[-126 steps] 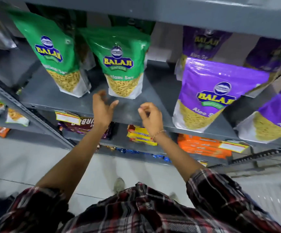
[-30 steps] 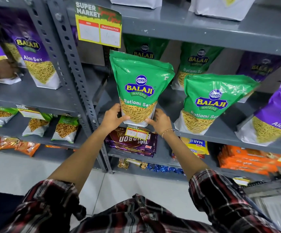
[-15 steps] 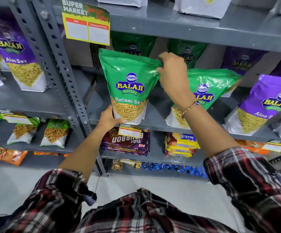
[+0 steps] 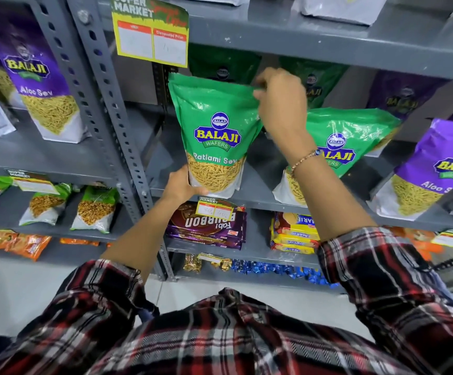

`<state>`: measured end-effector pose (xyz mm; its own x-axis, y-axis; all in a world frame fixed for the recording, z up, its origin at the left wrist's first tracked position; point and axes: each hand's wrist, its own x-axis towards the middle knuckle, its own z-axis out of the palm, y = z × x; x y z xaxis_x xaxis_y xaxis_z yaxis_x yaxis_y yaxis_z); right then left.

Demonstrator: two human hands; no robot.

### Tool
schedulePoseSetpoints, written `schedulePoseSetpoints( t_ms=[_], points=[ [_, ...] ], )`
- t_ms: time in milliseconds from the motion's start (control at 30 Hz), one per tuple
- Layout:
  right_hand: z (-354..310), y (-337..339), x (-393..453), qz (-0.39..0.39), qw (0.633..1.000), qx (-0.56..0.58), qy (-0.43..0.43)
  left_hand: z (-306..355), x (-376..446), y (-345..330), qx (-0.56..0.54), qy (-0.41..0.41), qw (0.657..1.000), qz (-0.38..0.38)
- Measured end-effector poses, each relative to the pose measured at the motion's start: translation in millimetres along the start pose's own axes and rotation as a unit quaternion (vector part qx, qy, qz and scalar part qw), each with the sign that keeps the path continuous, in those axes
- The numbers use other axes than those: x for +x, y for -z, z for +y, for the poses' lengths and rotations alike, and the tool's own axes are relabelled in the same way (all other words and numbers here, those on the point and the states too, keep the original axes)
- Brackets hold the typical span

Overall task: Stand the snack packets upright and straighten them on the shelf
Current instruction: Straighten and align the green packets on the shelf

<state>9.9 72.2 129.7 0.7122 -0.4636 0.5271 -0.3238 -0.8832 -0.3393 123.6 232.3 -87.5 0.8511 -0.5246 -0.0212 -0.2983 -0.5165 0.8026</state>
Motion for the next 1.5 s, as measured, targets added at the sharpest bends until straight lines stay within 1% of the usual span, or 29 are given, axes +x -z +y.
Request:
schedulePoseSetpoints(
  t_ms=[100,167,200,300,467,533,600,667,733,800,933,1067,1167,1233,1267,1300,1333,1367,1400,1433,1500],
  points=[
    [-24.9,-12.7,-4.1,-0.047,0.992,-0.025,0.112,1.7,-1.0,1.6,0.004,-0.001,1.0,-0.004],
    [-35.7,-20.3,-1.7,-0.043,0.989,-0.046,0.135,3.0,-2.7,1.4,0.004,0.001,1.0,-0.001],
    [-37.9,-21.7,1.8,-0.032,0.991,-0.047,0.123,3.4,-3.4,1.2,0.004,0.0,1.0,0.001],
    [-40.9,-18.1,11.5,-0.021,0.998,0.005,0.063,3.9,-5.7,0.1,0.0,-0.002,1.0,0.004],
    [-35.1,-10.9,10.1,-0.067,0.995,0.038,0.066,5.1,-4.1,0.1,0.018,0.004,1.0,-0.003],
    [-24.6,-4.6,9.6,-0.09,0.994,0.012,0.063,5.3,-3.8,-0.3,0.021,0.006,1.0,-0.003],
    [-12.4,0.4,8.2,-0.116,0.99,-0.058,0.061,5.4,-4.1,-0.8,0.019,0.005,1.0,-0.001],
    [-4.1,5.1,3.9,-0.123,0.984,-0.113,0.058,5.2,-4.7,-1.1,0.018,0.002,1.0,0.003],
    [1.6,10.1,1.5,-0.115,0.985,-0.12,0.038,5.2,-5.4,-1.2,0.018,-0.002,1.0,0.009],
    [3.9,13.5,2.5,-0.098,0.99,-0.102,0.02,5.5,-5.8,-0.9,0.017,-0.002,1.0,0.01],
    [4.3,13.0,8.8,-0.091,0.993,-0.075,-0.004,5.2,-5.9,-0.8,0.006,0.001,1.0,0.004],
    [7.5,11.4,8.8,-0.091,0.994,-0.054,0.008,4.1,-6.3,-0.6,0.007,0.001,1.0,0.006],
    [17.2,14.5,8.5,-0.148,0.988,-0.015,0.039,-5.2,-10.9,-1.3,0.017,0.019,1.0,0.011],
    [26.2,18.2,5.5,-0.184,0.981,-0.001,0.066,-14.1,-22.2,-6.5,-0.018,0.037,0.998,0.051],
    [31.6,20.7,3.2,-0.188,0.979,0.001,0.078,-16.6,-30.9,-11.1,-0.037,0.039,0.994,0.091],
    [37.8,23.3,0.8,-0.18,0.98,0.0,0.088,-17.8,-40.3,-17.5,-0.043,0.03,0.988,0.144],
    [45.0,26.5,-1.9,-0.164,0.982,-0.003,0.096,-18.4,-48.2,-25.7,-0.035,0.007,0.98,0.198],
    [53.3,30.1,-4.6,-0.147,0.984,-0.008,0.099,-16.0,-55.3,-34.3,-0.019,-0.028,0.972,0.233],
    [62.5,34.9,-7.1,-0.132,0.986,-0.015,0.098,-10.7,-60.9,-43.4,-0.006,-0.068,0.97,0.233],
    [71.9,41.0,-8.7,-0.122,0.988,-0.024,0.094,-2.1,-65.3,-53.4,0.002,-0.102,0.975,0.199],
    [92.9,56.1,-9.5,-0.113,0.99,-0.042,0.08,18.4,-67.9,-77.6,0.014,-0.154,0.983,0.102]
  ],
)
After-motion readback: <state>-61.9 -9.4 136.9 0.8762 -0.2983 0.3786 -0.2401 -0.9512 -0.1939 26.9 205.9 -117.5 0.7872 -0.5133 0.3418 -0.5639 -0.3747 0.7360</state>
